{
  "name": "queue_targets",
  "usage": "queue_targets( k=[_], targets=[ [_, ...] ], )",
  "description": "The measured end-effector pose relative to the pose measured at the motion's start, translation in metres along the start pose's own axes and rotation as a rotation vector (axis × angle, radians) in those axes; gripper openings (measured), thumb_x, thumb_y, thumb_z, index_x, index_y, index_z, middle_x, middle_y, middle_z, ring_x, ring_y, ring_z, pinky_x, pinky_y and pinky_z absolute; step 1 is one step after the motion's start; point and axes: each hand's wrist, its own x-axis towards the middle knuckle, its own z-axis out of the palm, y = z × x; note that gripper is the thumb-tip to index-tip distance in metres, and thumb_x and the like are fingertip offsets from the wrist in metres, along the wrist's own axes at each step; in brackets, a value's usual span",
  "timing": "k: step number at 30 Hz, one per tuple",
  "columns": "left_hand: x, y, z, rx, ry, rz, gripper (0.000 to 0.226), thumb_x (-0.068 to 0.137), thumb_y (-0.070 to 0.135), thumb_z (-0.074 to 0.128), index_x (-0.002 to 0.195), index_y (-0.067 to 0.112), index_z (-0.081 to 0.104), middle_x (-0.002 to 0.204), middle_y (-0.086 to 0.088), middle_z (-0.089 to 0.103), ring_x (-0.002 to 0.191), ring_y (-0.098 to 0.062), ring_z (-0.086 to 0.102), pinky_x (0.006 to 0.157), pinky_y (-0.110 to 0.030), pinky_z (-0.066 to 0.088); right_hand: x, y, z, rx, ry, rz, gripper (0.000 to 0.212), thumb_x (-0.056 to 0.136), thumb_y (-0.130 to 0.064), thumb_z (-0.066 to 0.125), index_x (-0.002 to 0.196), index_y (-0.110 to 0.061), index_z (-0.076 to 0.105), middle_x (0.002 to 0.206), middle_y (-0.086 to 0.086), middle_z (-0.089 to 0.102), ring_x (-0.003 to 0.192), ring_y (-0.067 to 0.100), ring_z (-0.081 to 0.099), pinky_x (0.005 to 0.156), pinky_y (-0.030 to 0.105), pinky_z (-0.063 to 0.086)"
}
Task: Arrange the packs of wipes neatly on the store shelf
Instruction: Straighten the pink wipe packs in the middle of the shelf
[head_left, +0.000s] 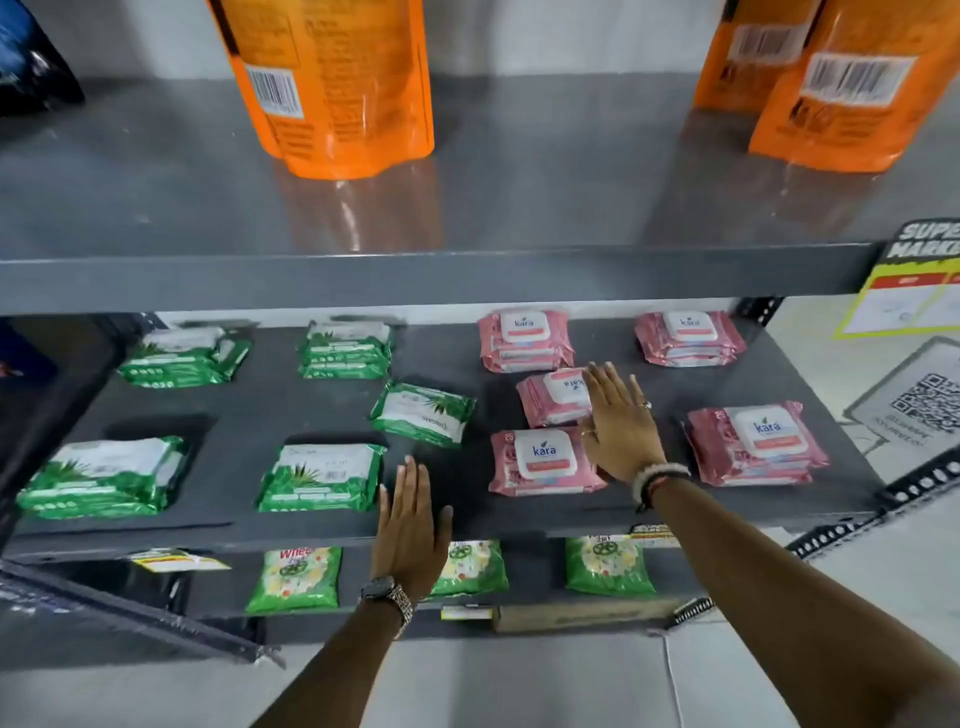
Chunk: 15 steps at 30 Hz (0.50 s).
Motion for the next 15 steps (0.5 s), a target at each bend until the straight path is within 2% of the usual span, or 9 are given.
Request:
queue_targets(
  k=[4, 8, 10, 13, 15],
  targets=[
    [0.003, -0.002, 0.007, 0.107, 0.022, -0.048, 0.065, 0.095, 0.041, 0.020, 0.137, -0.006, 0.034, 0.147, -0.021, 0.030, 0.136, -0.033, 0.027, 0.109, -0.047, 0.013, 0.035, 0.007, 0.003, -0.029, -0.228, 0.045, 0.080, 0.084, -0.010, 0.052, 0.150, -0.008, 0.007, 0.161, 0.007, 0.006, 0.149, 0.022, 0.001, 0.122, 0.042, 0.001],
    [0.002, -0.001, 0.010, 0.170, 0.032, -0.049, 0.060, 0.093, 0.037, 0.027, 0.141, 0.000, 0.031, 0.150, -0.016, 0.025, 0.139, -0.027, 0.022, 0.110, -0.047, 0.015, 0.058, 0.011, 0.008, -0.001, -0.378, 0.065, 0.087, 0.078, -0.001, 0.056, 0.149, -0.007, 0.007, 0.160, 0.008, 0.010, 0.148, 0.023, 0.003, 0.121, 0.043, 0.002],
    [0.001, 0.000, 0.010, 0.170, 0.039, -0.055, 0.059, 0.094, 0.037, 0.028, 0.141, 0.002, 0.031, 0.151, -0.015, 0.025, 0.139, -0.026, 0.021, 0.110, -0.046, 0.015, 0.066, 0.012, 0.007, 0.027, -0.399, 0.070, 0.086, 0.075, -0.001, 0.062, 0.147, -0.005, 0.015, 0.156, 0.011, 0.022, 0.146, 0.027, 0.014, 0.121, 0.045, 0.007],
    [0.001, 0.001, 0.009, 0.162, 0.043, -0.058, 0.058, 0.095, 0.037, 0.026, 0.142, 0.003, 0.030, 0.151, -0.014, 0.025, 0.139, -0.027, 0.022, 0.110, -0.047, 0.016, 0.070, 0.015, 0.005, 0.053, -0.375, 0.065, 0.084, 0.070, -0.004, 0.069, 0.143, -0.009, 0.028, 0.142, 0.016, 0.040, 0.133, 0.036, 0.035, 0.114, 0.048, 0.025],
    [0.002, 0.002, 0.010, 0.158, 0.039, -0.064, 0.058, 0.095, 0.038, 0.024, 0.142, 0.004, 0.030, 0.151, -0.014, 0.026, 0.138, -0.027, 0.022, 0.110, -0.047, 0.017, 0.073, 0.015, 0.003, 0.017, -0.391, 0.057, 0.086, 0.067, -0.008, 0.072, 0.142, -0.014, 0.030, 0.133, 0.017, 0.043, 0.126, 0.038, 0.038, 0.107, 0.049, 0.034]
  ],
)
